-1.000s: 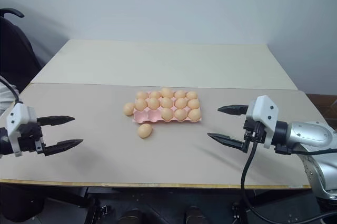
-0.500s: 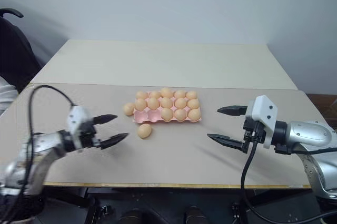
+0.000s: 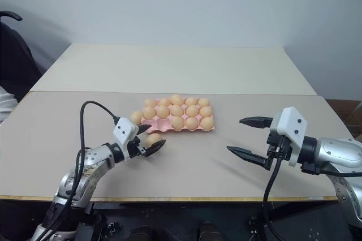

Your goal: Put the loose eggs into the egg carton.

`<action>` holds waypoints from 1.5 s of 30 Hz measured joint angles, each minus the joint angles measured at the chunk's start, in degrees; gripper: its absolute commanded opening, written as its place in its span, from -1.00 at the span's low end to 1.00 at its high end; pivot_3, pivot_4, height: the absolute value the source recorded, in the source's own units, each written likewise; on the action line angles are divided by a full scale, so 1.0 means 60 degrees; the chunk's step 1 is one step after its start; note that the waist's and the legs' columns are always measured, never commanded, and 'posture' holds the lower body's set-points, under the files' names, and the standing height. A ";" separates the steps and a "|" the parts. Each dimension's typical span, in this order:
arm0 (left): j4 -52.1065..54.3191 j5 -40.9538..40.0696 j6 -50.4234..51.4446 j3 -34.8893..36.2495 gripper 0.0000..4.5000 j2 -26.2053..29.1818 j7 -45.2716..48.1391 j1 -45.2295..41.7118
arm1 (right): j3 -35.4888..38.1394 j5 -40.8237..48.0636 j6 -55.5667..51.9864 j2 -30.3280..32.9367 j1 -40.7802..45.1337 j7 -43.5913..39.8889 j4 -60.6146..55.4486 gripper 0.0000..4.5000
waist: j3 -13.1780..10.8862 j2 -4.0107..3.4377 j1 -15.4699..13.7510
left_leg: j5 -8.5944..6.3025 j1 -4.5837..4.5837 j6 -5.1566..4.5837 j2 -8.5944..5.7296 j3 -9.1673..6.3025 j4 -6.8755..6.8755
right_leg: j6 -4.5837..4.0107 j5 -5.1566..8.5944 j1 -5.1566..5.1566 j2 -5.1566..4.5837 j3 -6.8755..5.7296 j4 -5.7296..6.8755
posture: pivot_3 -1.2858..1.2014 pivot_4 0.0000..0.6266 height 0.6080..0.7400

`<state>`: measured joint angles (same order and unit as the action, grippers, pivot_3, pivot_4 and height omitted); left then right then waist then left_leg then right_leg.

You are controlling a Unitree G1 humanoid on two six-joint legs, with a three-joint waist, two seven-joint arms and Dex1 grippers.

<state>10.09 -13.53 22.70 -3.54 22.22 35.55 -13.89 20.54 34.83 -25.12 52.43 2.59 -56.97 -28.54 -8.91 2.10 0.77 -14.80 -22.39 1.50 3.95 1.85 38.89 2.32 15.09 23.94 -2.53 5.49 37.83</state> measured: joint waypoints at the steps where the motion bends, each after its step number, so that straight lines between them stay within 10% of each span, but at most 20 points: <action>1: 0.0140 -0.0003 -0.0028 0.0017 0.98 -0.0026 -0.0078 0.0107 | 0.0067 0.0017 0.0000 0.0000 -0.0071 0.0027 -0.0052 1.00 | 0.0000 0.0000 0.0002 | 0.0000 -0.0001 0.0000 0.0000 0.0000 -0.0003 | 0.0000 0.0000 0.0002 0.0000 0.0000 -0.0004 | 0.03 -0.52 1.00; 25: 0.1999 0.0329 0.2727 -0.0728 0.98 -0.1013 -0.2801 0.1168 | 0.0156 0.0028 -0.0004 -0.0002 -0.0183 0.0147 -0.0108 1.00 | -0.0001 0.0001 -0.0008 | 0.0000 0.0016 0.0000 -0.0003 -0.0009 -0.0004 | 0.0001 0.0000 -0.0029 0.0000 -0.0007 -0.0021 | 0.03 -0.52 1.00; 36: 0.1722 0.0357 0.2918 -0.0701 -0.33 -0.1111 -0.2882 0.0867 | 0.0157 0.0026 -0.0004 -0.0002 -0.0229 0.0161 -0.0111 1.00 | -0.0001 0.0001 -0.0005 | 0.0000 0.0015 0.0000 -0.0004 -0.0011 -0.0003 | 0.0002 -0.0001 -0.0032 -0.0001 -0.0007 -0.0023 | 0.03 -0.52 1.00; 45: 0.2218 -0.0048 0.2058 -0.0329 -0.35 -0.0285 -0.1755 0.1406 | 0.0160 0.0020 -0.0003 -0.0003 -0.0262 0.0225 -0.0117 1.00 | -0.0001 0.0001 0.0020 | 0.0000 0.0015 0.0000 -0.0002 -0.0011 -0.0007 | 0.0002 -0.0001 -0.0029 -0.0001 -0.0008 -0.0026 | 0.03 -0.52 1.00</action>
<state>23.40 -13.82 35.05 -5.51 20.51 25.01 -5.45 21.50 34.95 -25.13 52.41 1.02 -55.62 -29.24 -8.91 2.10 0.89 -14.80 -22.30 1.50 3.94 1.78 38.84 2.34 15.08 23.77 -2.53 5.44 37.68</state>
